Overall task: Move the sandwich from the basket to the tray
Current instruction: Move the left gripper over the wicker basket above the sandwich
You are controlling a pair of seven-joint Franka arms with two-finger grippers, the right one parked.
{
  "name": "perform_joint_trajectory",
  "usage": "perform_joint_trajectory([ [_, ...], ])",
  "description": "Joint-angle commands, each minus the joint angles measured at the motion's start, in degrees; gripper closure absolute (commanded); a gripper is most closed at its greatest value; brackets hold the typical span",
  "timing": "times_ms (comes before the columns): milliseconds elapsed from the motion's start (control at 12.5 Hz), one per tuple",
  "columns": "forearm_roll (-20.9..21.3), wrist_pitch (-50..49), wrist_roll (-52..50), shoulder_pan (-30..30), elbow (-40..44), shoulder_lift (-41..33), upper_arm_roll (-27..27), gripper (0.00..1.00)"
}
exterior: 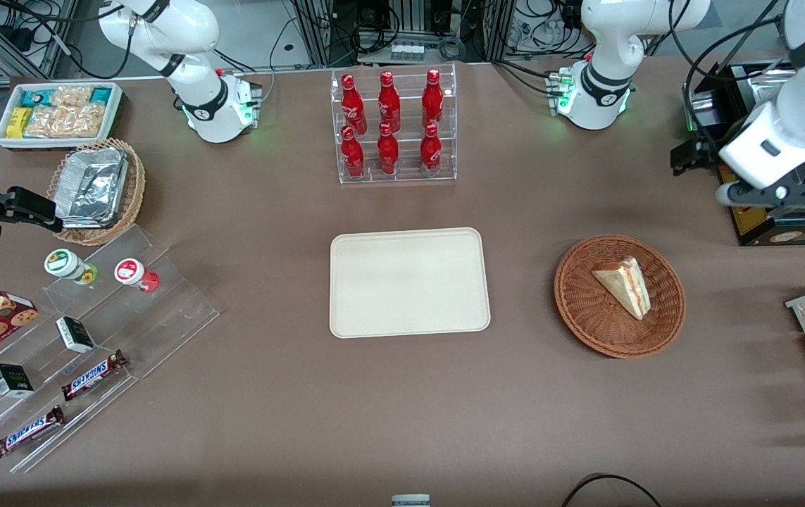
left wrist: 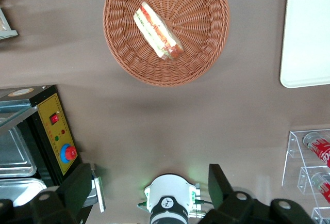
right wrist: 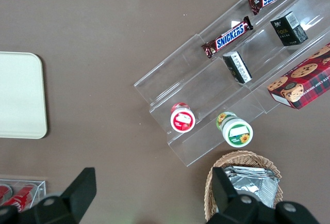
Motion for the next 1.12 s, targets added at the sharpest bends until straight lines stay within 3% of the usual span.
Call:
perform_joint_trajectory([
  [0, -0.8, -0.8, 0.0, -0.6, 0.8, 0.2, 0.8, 0.0],
  [560, -1.6, 6.1, -0.6, 1.5, -3.6, 5.3, 0.8, 0.0],
  [1040, -1.6, 26.4, -17.8, 1.4, -16.8, 6.2, 0.7, 0.0],
])
